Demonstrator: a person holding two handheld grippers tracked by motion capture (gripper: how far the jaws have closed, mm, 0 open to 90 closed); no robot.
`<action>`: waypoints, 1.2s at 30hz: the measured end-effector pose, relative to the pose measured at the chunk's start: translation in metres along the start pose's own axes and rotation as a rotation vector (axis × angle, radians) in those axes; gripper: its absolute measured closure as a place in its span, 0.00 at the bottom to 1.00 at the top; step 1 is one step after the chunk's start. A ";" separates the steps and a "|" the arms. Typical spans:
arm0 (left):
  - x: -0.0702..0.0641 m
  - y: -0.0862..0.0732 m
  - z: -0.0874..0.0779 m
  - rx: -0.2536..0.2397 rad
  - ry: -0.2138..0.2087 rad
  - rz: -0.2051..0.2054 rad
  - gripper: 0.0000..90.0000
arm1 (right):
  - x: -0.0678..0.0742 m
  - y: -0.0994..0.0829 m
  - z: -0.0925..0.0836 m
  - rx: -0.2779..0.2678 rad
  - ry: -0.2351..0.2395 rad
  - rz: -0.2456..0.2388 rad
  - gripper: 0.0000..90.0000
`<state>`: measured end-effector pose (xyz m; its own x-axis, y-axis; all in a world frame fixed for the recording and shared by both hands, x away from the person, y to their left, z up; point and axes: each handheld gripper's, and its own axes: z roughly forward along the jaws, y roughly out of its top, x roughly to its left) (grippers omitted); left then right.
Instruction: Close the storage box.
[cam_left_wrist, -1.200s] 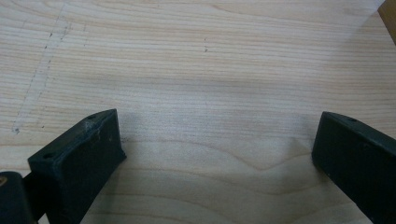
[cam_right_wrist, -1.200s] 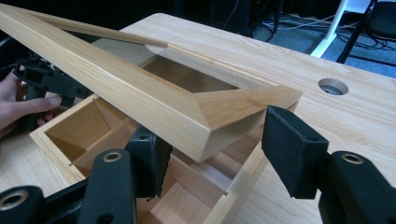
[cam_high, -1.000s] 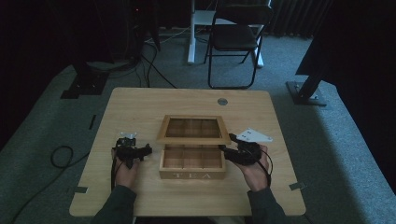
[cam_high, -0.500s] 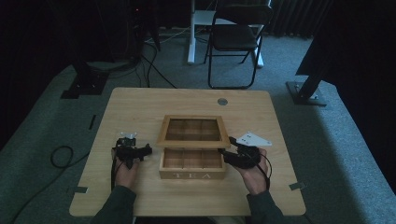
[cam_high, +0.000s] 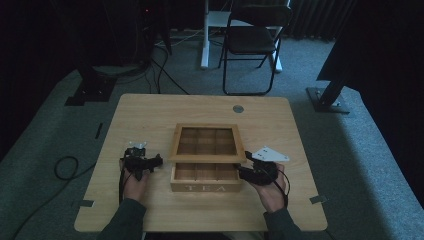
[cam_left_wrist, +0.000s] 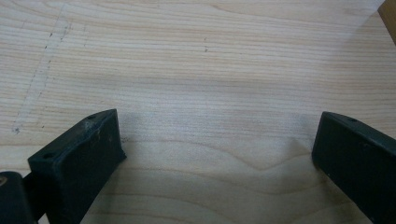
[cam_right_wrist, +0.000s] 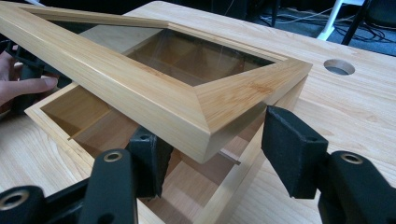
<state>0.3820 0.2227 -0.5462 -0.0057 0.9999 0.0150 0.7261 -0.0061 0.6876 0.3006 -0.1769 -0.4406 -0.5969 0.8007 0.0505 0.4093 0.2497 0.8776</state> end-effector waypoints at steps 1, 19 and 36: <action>0.000 0.000 0.000 0.000 0.000 0.000 0.02 | 0.000 -0.001 0.000 0.000 0.000 0.000 0.47; 0.000 0.000 0.000 0.001 0.000 0.000 0.02 | 0.001 -0.010 -0.002 0.016 0.004 -0.008 0.47; 0.000 0.000 0.000 0.001 0.001 0.000 0.02 | 0.003 -0.025 -0.001 0.041 0.017 -0.005 0.47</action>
<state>0.3820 0.2227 -0.5461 -0.0058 0.9999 0.0157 0.7266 -0.0065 0.6870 0.2883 -0.1814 -0.4622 -0.6106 0.7900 0.0551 0.4341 0.2757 0.8577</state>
